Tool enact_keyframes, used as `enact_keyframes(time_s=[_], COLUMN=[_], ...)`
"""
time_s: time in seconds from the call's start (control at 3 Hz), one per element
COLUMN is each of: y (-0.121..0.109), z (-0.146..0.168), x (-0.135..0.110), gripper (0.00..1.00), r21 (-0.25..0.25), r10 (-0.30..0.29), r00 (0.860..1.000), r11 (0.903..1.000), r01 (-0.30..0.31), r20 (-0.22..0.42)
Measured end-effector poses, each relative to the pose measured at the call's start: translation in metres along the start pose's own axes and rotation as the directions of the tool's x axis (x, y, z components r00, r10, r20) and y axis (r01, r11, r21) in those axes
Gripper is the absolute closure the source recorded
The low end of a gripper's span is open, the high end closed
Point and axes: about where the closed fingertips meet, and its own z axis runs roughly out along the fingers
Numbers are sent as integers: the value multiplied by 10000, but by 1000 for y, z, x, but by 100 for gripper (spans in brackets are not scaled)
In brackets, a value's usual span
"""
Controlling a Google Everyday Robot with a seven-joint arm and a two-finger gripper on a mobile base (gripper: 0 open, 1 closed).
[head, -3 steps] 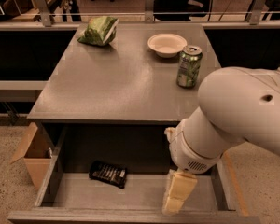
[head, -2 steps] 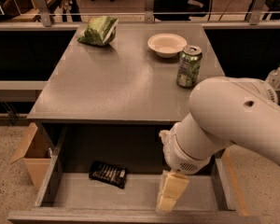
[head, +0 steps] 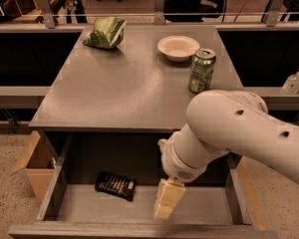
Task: Pick rxbar chocolate from top drawer and place on counter
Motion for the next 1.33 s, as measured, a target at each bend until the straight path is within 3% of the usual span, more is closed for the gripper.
enact_keyframes(time_s=[0.67, 1.33], y=[-13, -19], z=[22, 40], x=[-14, -33], gripper=[0, 0], r21=[-26, -62], r10=[484, 1340], r00=[9922, 9663], r11=[9988, 9907], r01=[-484, -1360], r20=[1147, 2199])
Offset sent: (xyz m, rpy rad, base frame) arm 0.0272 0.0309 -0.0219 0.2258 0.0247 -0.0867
